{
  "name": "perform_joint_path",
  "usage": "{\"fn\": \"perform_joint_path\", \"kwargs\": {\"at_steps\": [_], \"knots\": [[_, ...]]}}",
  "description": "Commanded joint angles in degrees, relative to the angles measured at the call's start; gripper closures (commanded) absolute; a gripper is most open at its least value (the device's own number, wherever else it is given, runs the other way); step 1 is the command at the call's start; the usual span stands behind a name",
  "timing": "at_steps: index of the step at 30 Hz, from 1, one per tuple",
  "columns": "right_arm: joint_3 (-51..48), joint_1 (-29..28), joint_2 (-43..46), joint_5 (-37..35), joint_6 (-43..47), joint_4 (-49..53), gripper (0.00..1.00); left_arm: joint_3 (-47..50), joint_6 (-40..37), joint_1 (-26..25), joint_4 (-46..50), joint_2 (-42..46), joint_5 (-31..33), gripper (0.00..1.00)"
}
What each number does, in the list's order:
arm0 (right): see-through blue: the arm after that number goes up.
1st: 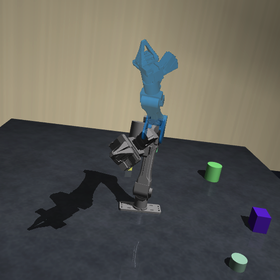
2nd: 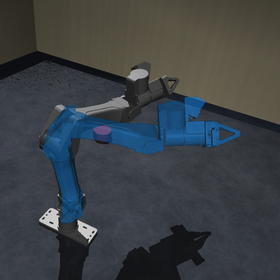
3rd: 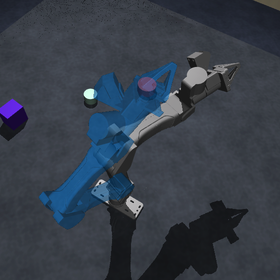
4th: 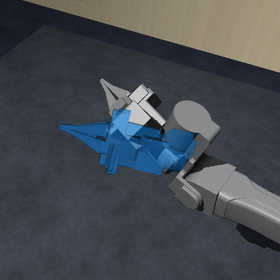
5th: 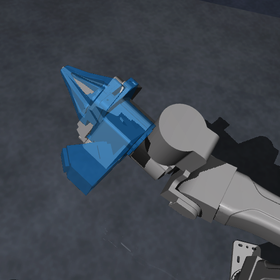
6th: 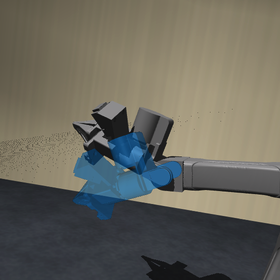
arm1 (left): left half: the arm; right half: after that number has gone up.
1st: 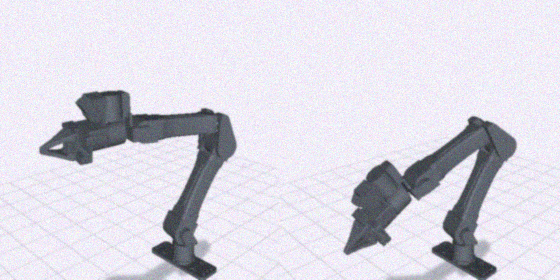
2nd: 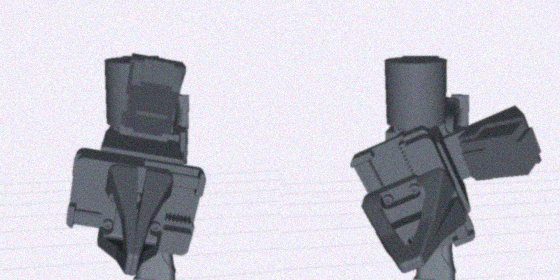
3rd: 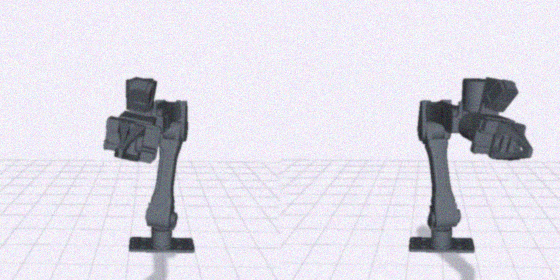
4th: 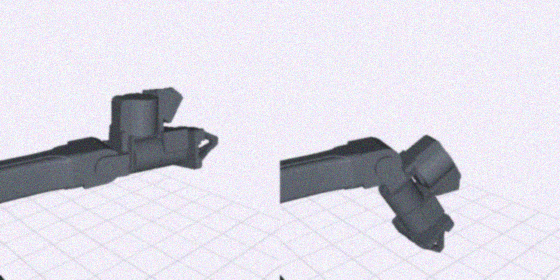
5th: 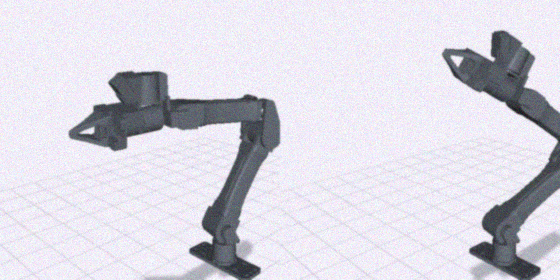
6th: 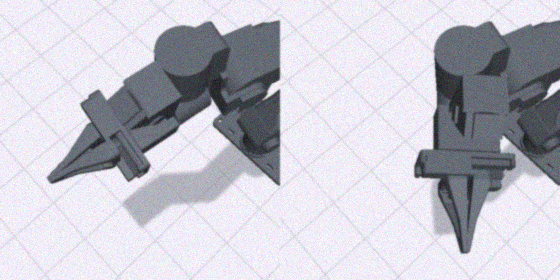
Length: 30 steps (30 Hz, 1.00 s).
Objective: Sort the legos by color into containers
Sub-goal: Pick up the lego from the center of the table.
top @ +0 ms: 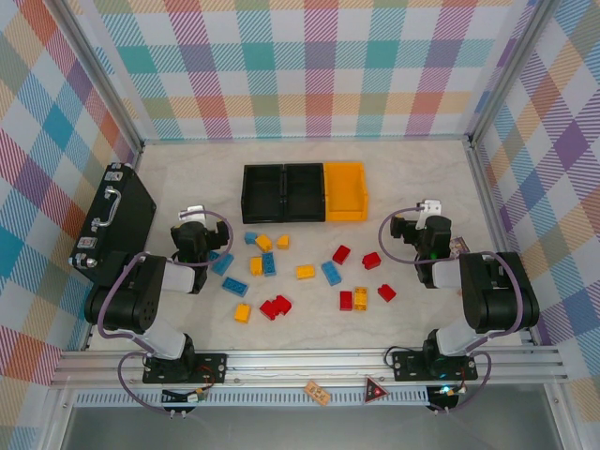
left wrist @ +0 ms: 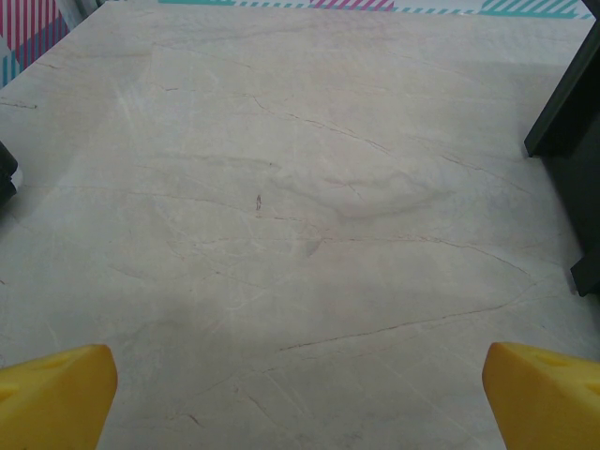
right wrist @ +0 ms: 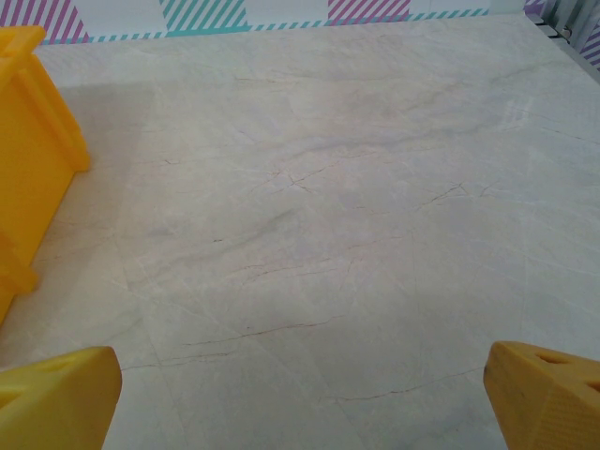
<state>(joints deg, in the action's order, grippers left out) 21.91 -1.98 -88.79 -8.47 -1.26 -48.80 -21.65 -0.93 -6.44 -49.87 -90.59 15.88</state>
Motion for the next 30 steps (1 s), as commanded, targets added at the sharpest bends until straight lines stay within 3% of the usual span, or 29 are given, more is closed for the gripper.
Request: {"fn": "perform_joint_path", "kwargs": {"at_steps": [1, 18, 21, 24, 30], "knots": [[0.68, -0.13, 0.73, 0.12, -0.92, -0.80, 0.01, -1.13, 0.44, 0.48, -0.93, 0.14, -0.67, 0.01], [1.10, -0.08, 2.42, -1.28, -1.62, 1.60, 0.01, -1.26, 0.63, 0.50, -0.57, 0.75, 0.57, 0.01], [0.96, -0.31, 3.98, 0.59, -0.33, 1.97, 0.01, -4.31, 0.76, 0.37, 7.98, 4.37, 0.96, 0.00], [4.25, -0.31, 9.42, -1.63, -1.18, 11.98, 0.01, -8.69, 0.59, 0.28, 18.27, 7.69, 0.96, 0.01], [8.55, -0.22, 17.09, -0.59, -6.78, 23.89, 0.01, -12.32, 4.01, 0.10, 24.36, 13.70, 2.49, 0.00]]}}
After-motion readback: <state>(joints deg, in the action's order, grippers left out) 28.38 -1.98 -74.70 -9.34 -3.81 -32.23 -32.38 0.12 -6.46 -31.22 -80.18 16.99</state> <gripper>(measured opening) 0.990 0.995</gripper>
